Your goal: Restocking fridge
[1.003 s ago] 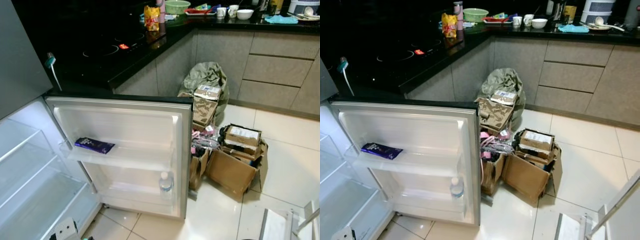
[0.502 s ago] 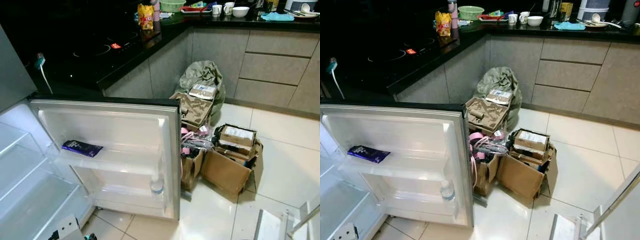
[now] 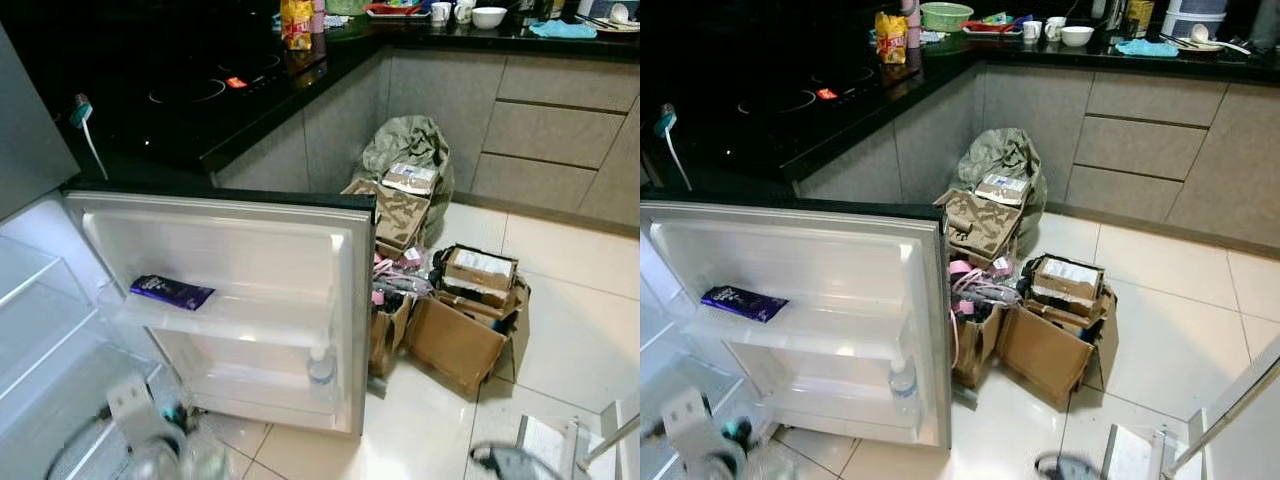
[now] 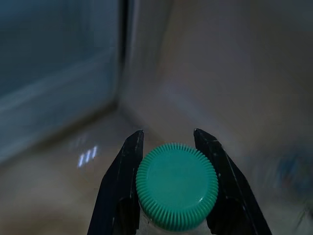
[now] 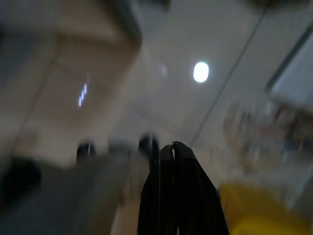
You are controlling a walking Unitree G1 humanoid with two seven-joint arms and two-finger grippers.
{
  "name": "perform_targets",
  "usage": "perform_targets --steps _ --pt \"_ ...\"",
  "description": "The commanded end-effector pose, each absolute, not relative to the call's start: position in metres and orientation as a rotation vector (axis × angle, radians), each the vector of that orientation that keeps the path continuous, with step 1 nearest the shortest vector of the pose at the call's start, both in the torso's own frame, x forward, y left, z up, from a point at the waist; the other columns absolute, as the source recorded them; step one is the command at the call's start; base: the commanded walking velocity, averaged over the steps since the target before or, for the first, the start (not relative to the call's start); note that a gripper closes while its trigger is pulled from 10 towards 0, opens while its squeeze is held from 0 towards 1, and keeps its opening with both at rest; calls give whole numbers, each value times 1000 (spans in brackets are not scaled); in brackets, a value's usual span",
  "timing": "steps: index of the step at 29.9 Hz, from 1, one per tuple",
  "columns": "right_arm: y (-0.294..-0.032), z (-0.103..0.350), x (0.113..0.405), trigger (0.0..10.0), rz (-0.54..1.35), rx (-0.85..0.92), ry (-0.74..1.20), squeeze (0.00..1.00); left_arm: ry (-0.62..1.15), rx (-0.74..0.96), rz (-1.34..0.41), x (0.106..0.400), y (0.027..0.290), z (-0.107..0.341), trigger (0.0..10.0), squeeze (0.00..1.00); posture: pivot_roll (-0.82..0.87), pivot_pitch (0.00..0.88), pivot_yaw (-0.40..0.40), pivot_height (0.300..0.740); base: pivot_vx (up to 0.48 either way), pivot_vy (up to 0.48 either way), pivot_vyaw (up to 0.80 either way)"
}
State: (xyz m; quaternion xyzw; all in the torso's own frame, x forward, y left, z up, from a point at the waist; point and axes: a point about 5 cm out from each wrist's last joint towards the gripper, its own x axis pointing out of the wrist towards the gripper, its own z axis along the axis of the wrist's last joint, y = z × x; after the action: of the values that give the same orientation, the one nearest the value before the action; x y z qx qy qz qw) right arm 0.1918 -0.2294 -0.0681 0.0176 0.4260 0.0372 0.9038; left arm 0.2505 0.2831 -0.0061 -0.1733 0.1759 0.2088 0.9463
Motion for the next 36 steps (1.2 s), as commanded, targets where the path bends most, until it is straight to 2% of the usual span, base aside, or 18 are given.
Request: perform_targets --steps 1,3,5,7,9,11,16,20,36 --pt "-228 -61 203 10000 87 46 824 0 320 -324 416 253 292 2 10000 0 -131 0 60 740 0 0 0" --pt "-228 -44 230 10000 109 18 730 0 259 -307 376 266 297 17 10000 0 -130 5 73 740 0 0 0" --pt "-228 -38 238 10000 115 8 701 0 241 -301 361 269 298 22 10000 0 -129 8 75 740 0 0 0" --pt "-222 -23 257 10000 200 -32 627 0 225 -247 297 275 297 29 10000 0 -123 18 81 740 0 0 0" --pt "-217 -18 263 10000 259 -45 604 0 226 -224 273 276 297 30 10000 0 -123 18 81 740 0 0 0" --pt "-197 -8 274 10000 417 -21 555 0 238 -198 251 274 300 30 10000 0 -121 30 96 740 0 0 0" --pt "-177 5 285 10000 559 51 484 0 257 -189 246 268 302 26 10000 0 -124 33 106 725 0 0 0" --pt "-169 11 289 10000 636 29 456 0 284 -175 216 269 296 22 10000 0 -128 26 109 710 0 0 0" --pt "-158 24 300 10000 765 -38 449 0 250 -165 131 289 284 36 10000 0 -122 4 98 640 0 0 0"
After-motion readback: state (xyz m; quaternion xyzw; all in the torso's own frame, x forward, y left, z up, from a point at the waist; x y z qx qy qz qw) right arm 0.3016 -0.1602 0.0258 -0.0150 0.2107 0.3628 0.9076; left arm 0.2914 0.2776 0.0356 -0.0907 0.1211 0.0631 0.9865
